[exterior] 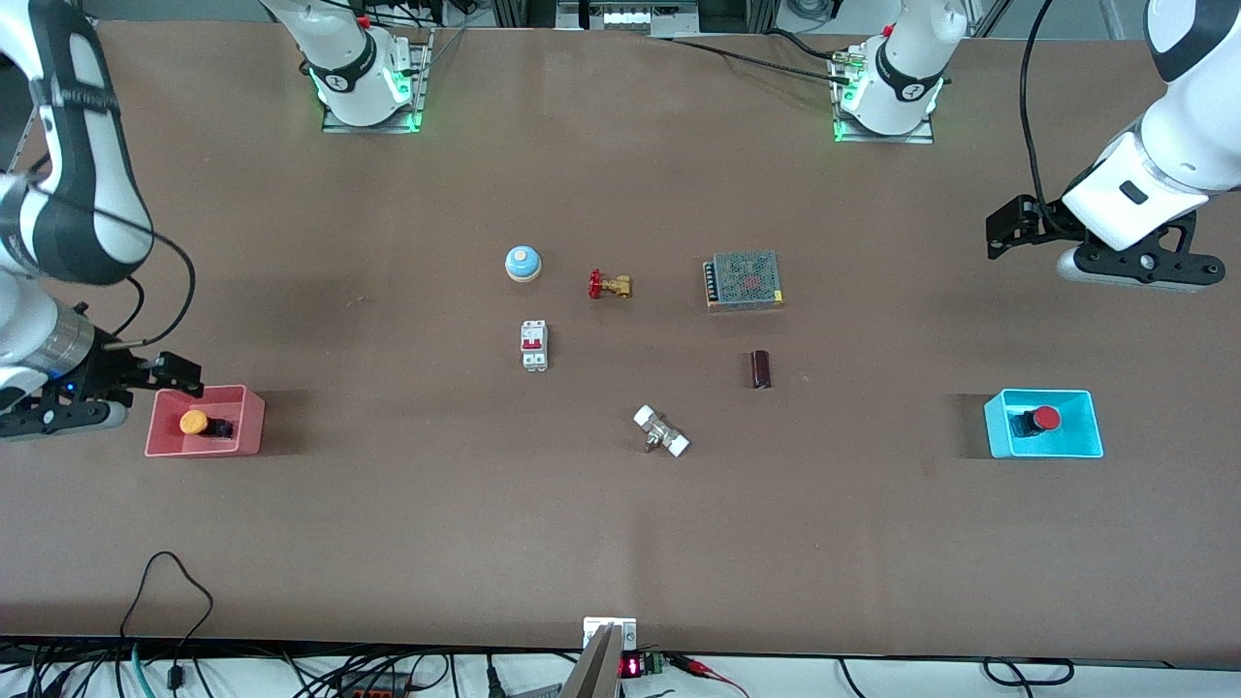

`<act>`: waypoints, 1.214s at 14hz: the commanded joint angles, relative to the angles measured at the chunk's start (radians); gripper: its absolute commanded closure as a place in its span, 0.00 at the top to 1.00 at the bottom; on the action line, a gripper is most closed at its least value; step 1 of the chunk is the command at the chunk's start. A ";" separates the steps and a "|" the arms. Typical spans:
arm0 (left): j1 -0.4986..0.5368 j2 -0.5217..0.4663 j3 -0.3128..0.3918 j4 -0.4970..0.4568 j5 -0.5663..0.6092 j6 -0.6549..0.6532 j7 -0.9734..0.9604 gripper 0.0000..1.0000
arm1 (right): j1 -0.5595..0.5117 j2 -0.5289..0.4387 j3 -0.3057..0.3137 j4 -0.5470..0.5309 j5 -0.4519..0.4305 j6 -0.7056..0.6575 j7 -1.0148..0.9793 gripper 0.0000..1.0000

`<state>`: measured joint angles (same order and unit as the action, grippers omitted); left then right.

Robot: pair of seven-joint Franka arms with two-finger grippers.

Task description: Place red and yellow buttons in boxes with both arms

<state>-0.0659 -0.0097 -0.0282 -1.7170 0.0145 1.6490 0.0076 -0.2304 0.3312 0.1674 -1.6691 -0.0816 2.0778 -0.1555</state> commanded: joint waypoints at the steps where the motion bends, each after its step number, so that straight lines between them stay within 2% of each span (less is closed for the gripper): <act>1: -0.003 -0.001 0.001 0.017 0.012 -0.023 0.011 1.00 | 0.055 -0.124 -0.005 -0.027 0.009 -0.117 0.127 1.00; 3: -0.003 -0.001 0.001 0.017 0.012 -0.034 0.012 1.00 | 0.097 -0.197 -0.005 -0.032 0.014 -0.220 0.215 1.00; 6: -0.005 -0.001 0.001 0.017 0.012 -0.034 0.011 1.00 | 0.147 -0.290 -0.012 -0.047 0.043 -0.295 0.315 1.00; 9: -0.005 -0.001 0.001 0.019 0.012 -0.035 0.011 1.00 | 0.189 -0.323 -0.052 -0.049 0.083 -0.324 0.338 1.00; 12: -0.005 -0.003 0.001 0.019 0.012 -0.035 0.011 1.00 | 0.189 -0.365 -0.055 -0.090 0.082 -0.349 0.341 1.00; 17: -0.003 -0.001 0.002 0.019 0.012 -0.034 0.015 1.00 | 0.189 -0.368 -0.055 -0.098 0.082 -0.349 0.341 1.00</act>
<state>-0.0659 -0.0098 -0.0283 -1.7168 0.0146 1.6364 0.0076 -0.0532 -0.0118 0.1243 -1.7459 -0.0141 1.7349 0.1702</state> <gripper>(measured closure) 0.000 0.000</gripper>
